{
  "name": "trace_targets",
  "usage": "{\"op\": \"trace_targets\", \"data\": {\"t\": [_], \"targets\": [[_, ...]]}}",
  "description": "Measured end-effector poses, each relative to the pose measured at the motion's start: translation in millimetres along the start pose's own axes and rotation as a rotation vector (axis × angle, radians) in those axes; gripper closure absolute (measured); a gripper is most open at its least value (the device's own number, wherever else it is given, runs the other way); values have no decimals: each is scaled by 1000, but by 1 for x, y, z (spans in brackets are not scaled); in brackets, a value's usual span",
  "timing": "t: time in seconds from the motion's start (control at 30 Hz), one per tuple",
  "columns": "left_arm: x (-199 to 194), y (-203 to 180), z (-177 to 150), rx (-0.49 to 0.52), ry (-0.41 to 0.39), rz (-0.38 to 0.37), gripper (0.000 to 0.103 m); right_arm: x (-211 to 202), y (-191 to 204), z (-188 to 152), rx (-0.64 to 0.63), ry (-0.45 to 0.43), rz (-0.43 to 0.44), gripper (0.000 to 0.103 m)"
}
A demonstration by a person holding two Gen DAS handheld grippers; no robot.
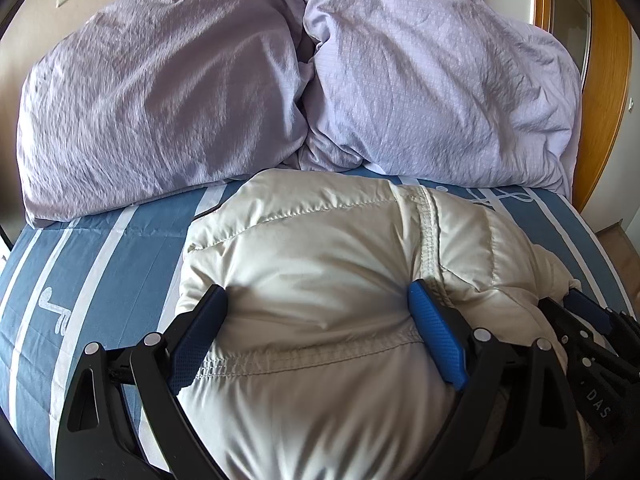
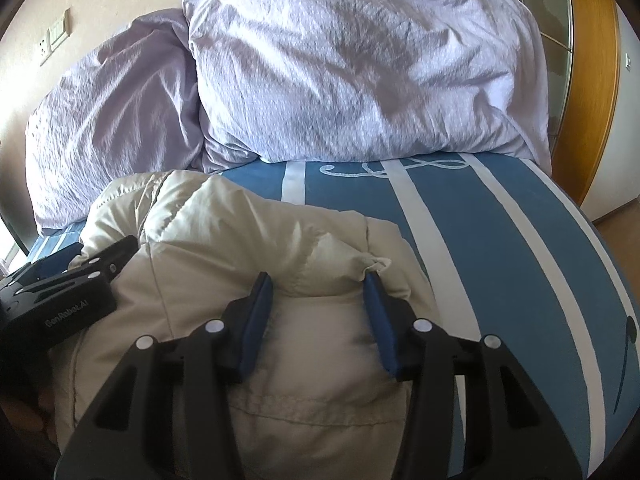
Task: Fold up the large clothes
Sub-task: 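Hold the jacket bundle down with both open grippers, pressing it flat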
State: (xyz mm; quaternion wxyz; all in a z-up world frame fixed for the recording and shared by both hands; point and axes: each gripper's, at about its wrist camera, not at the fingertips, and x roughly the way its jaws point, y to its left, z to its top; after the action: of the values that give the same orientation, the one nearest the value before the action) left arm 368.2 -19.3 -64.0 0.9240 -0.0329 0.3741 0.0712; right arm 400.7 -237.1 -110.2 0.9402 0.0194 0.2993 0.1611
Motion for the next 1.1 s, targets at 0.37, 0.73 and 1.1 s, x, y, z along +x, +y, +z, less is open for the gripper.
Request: {"op": "trace_targets", "data": {"t": [0.37,0.73,1.1], "targets": [[0,0,0,0,-1,0,11,2,-1,-2,0,-9,0,54],[0,0,-1,0,-1,2,11,3,-1,-4,-1,-18,-5,54],[1,-1,2,8,20,6,11,6,-3,-1,6,33,2,54]]}}
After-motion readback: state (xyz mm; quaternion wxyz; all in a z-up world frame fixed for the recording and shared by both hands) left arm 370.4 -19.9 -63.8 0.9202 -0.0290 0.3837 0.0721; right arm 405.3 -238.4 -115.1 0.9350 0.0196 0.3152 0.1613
